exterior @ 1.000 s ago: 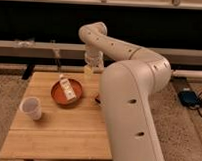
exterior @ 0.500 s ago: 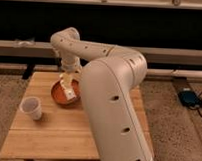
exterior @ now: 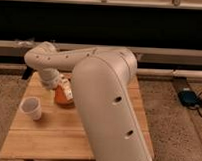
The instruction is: Move the arm in a circular motion
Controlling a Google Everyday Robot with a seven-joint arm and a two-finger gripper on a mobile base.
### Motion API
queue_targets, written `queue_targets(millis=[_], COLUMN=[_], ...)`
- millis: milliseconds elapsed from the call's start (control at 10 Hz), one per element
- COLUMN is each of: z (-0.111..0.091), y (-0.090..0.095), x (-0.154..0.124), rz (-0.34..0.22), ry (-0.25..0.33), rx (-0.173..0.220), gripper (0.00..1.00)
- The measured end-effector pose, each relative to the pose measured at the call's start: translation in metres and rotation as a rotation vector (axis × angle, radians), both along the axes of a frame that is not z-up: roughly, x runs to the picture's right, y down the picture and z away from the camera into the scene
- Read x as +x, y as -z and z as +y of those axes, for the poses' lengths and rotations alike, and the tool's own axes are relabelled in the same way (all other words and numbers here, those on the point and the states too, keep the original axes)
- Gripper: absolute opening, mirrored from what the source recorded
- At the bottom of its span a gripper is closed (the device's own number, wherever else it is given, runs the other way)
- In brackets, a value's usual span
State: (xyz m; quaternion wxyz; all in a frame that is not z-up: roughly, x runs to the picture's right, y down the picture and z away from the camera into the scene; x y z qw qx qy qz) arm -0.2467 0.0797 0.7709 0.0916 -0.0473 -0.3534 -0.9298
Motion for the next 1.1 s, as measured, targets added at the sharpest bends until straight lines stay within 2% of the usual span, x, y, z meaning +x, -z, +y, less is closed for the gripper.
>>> queue_targets(millis=[300,600,700,800,900,1000,1100], z=[0.059,0.118,0.134,0.159,0.176,0.184,0.194], y=[0.048,0.103,0.117,0.142,0.159,0.168,0.182], x=[-0.03,-0.032,-0.025,-0.008,0.01,0.022,0.044], rz=[-0.122,-0.25,-0.279,-0.328,-0.361,-0.378,-0.403], ry=[0.129,0.252,0.279,0.316,0.334,0.338,0.339], rx=[0.003,0.008,0.005,0.0,-0.005,-0.006,-0.006], gripper=[0.8,0.8,0.8,0.8,0.8,0.8,0.8])
